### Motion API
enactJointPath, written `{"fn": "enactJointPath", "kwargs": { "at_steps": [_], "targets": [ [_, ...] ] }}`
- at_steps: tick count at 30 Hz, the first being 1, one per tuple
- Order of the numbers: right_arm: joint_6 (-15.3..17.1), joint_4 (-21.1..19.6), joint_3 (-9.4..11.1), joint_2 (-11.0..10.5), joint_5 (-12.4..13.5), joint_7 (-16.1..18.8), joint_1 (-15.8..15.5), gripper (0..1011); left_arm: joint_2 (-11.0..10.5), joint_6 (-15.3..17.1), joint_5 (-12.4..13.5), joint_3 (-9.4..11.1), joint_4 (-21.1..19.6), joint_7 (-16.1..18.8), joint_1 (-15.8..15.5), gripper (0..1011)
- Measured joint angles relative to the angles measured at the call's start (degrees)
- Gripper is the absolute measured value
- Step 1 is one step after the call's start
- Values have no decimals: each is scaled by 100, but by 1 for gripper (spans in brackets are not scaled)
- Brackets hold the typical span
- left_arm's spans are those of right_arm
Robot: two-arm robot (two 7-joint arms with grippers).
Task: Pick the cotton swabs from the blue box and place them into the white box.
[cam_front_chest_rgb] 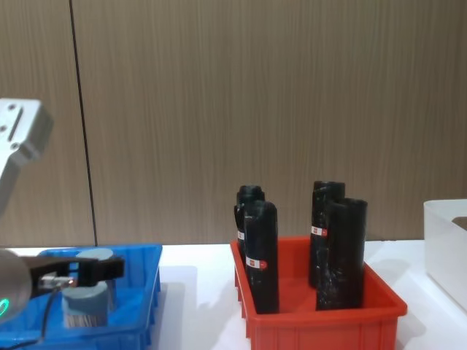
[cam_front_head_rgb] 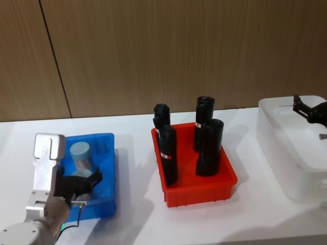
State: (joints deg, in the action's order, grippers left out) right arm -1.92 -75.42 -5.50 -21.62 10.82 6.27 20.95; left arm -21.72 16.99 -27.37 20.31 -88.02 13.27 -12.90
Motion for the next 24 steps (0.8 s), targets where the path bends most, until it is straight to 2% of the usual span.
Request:
{"fn": "enactJointPath", "kwargs": {
  "at_steps": [12,24],
  "targets": [
    [0,0,0,0,0,0,0,1002,-84,91,-170,-155,207,22,40,1004],
    [0,0,0,0,0,0,0,1002,-147,-45,-39,-238,467,-520,-12,1004]
  ]
}}
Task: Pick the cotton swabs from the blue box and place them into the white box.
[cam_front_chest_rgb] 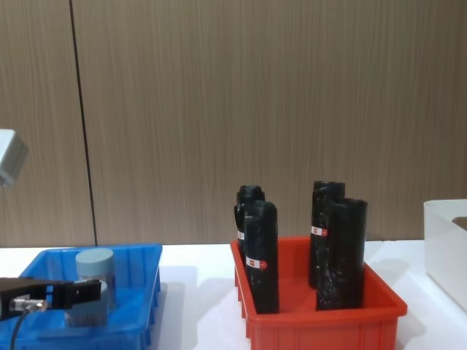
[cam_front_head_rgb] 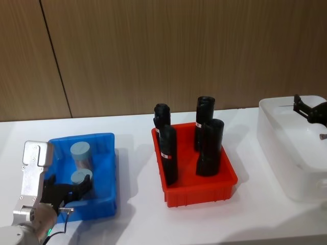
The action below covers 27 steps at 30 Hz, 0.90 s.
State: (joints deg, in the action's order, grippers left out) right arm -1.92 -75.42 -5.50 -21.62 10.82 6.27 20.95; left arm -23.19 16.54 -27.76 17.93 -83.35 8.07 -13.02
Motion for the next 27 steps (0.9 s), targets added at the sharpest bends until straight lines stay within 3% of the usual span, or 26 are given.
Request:
{"fn": "enactJointPath", "kwargs": {
  "at_steps": [11,27],
  "targets": [
    [0,0,0,0,0,0,0,1002,-20,-293,146,-42,220,-492,-64,1004],
    [0,0,0,0,0,0,0,1001,12,-474,152,-69,508,-958,-139,1004]
  ]
}}
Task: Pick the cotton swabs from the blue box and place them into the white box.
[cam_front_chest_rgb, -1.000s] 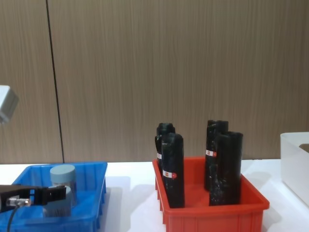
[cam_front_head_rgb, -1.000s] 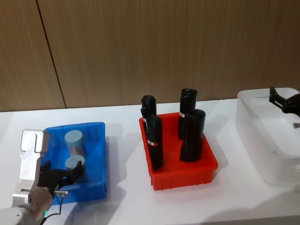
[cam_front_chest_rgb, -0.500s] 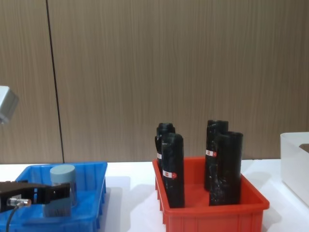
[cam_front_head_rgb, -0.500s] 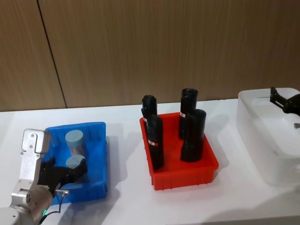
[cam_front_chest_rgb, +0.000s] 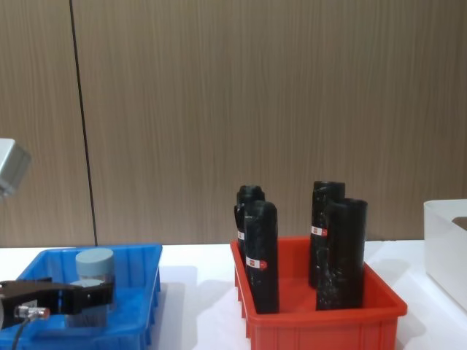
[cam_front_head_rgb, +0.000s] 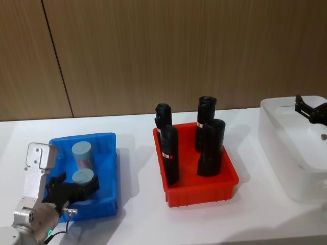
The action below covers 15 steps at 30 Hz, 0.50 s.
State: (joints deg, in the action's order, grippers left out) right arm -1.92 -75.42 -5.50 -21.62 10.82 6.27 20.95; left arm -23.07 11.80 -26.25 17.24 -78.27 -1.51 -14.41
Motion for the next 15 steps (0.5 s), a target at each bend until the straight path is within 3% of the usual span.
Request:
{"fn": "enactJointPath", "kwargs": {
  "at_steps": [15],
  "targets": [
    [0,0,0,0,0,0,0,1002,64,-65,83,1,240,-300,-106,1004]
  ]
}}
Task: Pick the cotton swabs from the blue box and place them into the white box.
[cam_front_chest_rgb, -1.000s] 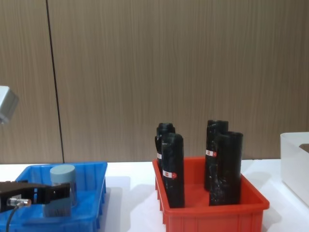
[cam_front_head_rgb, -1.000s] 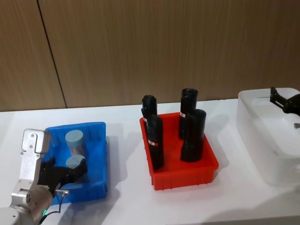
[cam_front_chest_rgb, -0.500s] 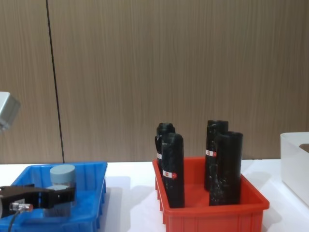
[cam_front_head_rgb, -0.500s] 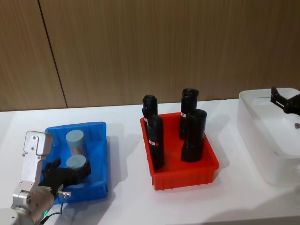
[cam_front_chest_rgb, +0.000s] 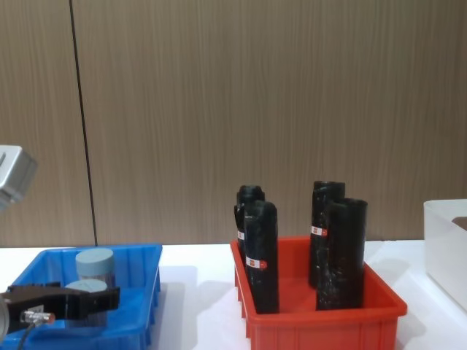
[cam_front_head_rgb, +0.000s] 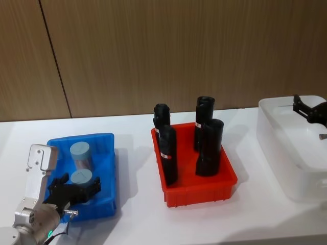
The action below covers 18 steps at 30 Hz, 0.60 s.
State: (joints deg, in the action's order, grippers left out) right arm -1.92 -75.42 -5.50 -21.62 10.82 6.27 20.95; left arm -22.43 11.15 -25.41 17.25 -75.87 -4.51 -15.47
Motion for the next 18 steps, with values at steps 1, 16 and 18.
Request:
{"fn": "enactJointPath", "kwargs": {
  "at_steps": [1,16,18],
  "targets": [
    [0,0,0,0,0,0,0,1001,4,6,3,0,7,0,-4,1004],
    [0,0,0,0,0,0,0,1002,40,167,137,-2,68,137,-35,786],
    [0,0,0,0,0,0,0,1002,44,147,170,-4,85,141,-38,710]
  ]
}}
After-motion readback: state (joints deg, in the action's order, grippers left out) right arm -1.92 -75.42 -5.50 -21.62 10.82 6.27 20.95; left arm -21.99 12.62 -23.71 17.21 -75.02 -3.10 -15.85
